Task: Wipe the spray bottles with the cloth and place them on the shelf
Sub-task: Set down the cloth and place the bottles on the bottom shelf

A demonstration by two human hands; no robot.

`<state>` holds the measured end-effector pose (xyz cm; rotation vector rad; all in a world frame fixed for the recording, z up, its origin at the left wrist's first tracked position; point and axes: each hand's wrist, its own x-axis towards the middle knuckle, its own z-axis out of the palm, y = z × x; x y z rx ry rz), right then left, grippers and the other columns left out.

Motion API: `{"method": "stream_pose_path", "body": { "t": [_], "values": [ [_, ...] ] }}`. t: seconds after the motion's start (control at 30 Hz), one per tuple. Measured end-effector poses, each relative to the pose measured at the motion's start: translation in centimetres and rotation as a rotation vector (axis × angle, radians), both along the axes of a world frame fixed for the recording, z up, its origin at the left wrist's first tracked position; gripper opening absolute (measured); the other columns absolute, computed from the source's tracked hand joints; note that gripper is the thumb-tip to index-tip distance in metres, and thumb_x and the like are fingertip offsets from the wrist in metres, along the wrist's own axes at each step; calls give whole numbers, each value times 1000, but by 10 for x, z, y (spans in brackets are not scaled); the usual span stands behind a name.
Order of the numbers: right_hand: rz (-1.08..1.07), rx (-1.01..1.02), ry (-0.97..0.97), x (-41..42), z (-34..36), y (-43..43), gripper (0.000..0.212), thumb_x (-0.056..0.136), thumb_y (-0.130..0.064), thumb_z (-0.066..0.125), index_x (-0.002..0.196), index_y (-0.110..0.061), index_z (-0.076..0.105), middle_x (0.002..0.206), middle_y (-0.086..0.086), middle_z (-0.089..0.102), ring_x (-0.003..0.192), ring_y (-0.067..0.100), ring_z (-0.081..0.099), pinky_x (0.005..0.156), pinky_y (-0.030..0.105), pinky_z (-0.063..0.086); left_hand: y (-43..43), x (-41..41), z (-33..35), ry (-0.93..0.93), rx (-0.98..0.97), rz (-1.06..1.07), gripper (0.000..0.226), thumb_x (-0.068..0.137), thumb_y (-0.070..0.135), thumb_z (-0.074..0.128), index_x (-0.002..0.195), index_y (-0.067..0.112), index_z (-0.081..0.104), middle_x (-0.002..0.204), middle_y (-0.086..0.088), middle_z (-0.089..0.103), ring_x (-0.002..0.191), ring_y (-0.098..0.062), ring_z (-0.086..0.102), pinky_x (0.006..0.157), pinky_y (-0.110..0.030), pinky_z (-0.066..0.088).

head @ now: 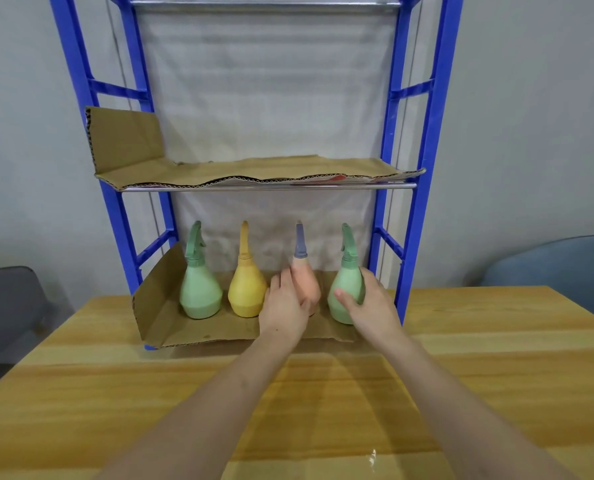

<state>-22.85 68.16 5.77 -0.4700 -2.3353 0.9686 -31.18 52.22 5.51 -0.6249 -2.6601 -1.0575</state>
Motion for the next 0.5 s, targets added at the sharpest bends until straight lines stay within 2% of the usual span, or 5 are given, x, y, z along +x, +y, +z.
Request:
{"method": "stream_pose_path", "body": {
  "t": [0.13, 0.3, 0.4, 0.5],
  "values": [
    [18, -10, -45, 7, -5, 4, 75, 91, -56, 69, 153, -33, 35, 141, -7, 55, 128, 19, 54, 102, 45, 52, 0, 2, -3, -23, -16, 5, 96, 90, 31, 79, 162, 15, 17, 147, -13, 43, 131, -32, 53, 105, -44, 50],
    [25, 15, -36, 8, -6, 7, 74, 92, -54, 70, 153, -32, 35, 140, -5, 57, 130, 21, 53, 102, 43, 51, 5, 4, -3, -36, 0, 18, 93, 94, 23, 74, 163, 15, 13, 145, -14, 38, 126, -34, 57, 103, -40, 51],
    [43, 3, -33, 9, -7, 7, 76, 92, -54, 70, 154, -32, 33, 143, -6, 55, 132, 20, 51, 105, 47, 50, 6, 7, -3, -40, 5, 27, 91, 96, 24, 72, 163, 16, 11, 145, -14, 37, 119, -35, 62, 97, -41, 53],
    [50, 14, -44, 12, -6, 8, 74, 93, -54, 69, 154, -32, 33, 143, -6, 55, 132, 20, 51, 103, 43, 50, 7, 7, -5, -16, -21, 25, 91, 98, 24, 70, 163, 12, 8, 144, -16, 36, 119, -34, 61, 97, -40, 54]
  ]
}}
